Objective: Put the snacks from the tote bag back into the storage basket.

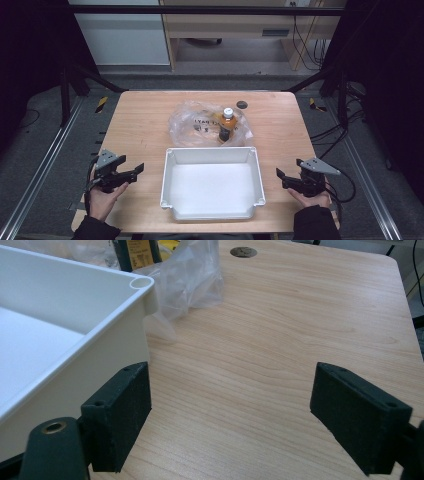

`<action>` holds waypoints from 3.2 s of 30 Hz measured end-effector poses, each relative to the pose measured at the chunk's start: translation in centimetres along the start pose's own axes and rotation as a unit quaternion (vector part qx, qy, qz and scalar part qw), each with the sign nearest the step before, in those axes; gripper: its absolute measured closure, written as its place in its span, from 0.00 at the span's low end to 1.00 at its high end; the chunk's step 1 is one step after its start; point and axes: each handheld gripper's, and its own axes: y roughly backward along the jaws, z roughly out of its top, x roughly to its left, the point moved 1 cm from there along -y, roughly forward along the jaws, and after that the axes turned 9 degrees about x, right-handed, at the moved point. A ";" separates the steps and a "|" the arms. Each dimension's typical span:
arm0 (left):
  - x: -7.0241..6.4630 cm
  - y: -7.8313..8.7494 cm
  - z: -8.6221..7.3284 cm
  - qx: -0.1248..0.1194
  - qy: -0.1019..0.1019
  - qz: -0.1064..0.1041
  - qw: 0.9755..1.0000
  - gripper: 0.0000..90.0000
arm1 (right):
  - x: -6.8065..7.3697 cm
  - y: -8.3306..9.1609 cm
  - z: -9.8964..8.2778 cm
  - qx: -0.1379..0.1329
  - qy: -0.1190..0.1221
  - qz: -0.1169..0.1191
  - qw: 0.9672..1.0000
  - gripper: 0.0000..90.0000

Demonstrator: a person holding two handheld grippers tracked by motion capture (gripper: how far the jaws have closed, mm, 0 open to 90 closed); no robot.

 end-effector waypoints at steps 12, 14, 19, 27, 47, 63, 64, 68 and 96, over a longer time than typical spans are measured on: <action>-0.1 0.1 0.1 -0.007 -0.004 -0.001 1.000 0.23 | 0.3 0.3 0.3 -0.011 0.001 0.014 1.000 0.19; -0.2 0.1 0.1 -0.008 -0.008 0.000 1.000 0.23 | 0.5 0.3 0.6 -0.012 0.005 0.015 1.000 0.19; -0.3 0.1 0.2 -0.009 -0.016 0.002 1.000 0.23 | 0.6 0.5 0.8 -0.017 0.007 0.018 1.000 0.19; -0.3 0.2 0.4 -0.023 -0.015 0.004 1.000 0.24 | 1.1 0.9 1.5 -0.036 0.009 0.029 0.999 0.19; -0.6 0.7 0.7 -0.040 -0.018 -0.006 0.999 0.24 | 1.8 1.2 2.9 -0.063 0.015 0.043 0.997 0.19; -1.2 0.6 0.8 -0.037 -0.027 -0.013 0.999 0.24 | 2.4 0.6 4.4 -0.073 0.021 0.053 0.996 0.19; -1.2 0.6 0.8 -0.037 -0.027 -0.014 0.999 0.24 | 2.6 0.5 4.7 -0.073 0.024 0.054 0.996 0.20; -1.2 0.6 0.8 -0.038 -0.028 -0.016 0.999 0.24 | 2.6 0.4 4.9 -0.077 0.021 0.059 0.995 0.20; -2.5 0.5 1.1 -0.043 -0.054 -0.031 0.997 0.24 | 3.5 -0.7 7.4 -0.092 0.024 0.071 0.993 0.20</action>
